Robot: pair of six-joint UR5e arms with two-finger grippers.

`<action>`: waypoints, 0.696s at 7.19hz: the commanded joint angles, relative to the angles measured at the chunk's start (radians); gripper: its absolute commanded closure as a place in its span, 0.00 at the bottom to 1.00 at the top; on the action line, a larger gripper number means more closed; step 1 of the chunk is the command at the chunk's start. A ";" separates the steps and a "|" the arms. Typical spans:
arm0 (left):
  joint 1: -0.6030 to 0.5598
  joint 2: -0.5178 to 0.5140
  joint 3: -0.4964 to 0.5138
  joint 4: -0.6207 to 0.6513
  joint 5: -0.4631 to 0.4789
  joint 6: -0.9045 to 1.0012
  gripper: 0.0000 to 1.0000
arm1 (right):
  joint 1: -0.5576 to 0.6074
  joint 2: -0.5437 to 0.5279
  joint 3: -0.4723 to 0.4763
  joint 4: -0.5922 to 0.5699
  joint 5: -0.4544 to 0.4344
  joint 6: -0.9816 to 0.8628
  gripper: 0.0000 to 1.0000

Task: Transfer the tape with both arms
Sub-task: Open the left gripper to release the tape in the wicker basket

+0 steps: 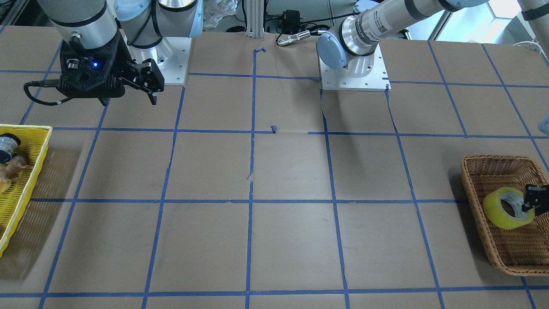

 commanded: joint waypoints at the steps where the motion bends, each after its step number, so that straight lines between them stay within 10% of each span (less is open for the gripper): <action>1: -0.127 0.118 0.026 -0.121 -0.001 -0.080 0.31 | 0.000 0.001 0.002 0.000 0.000 0.003 0.00; 5: -0.503 0.367 0.013 -0.428 -0.036 -0.672 0.30 | -0.001 0.000 0.002 0.000 0.000 0.000 0.00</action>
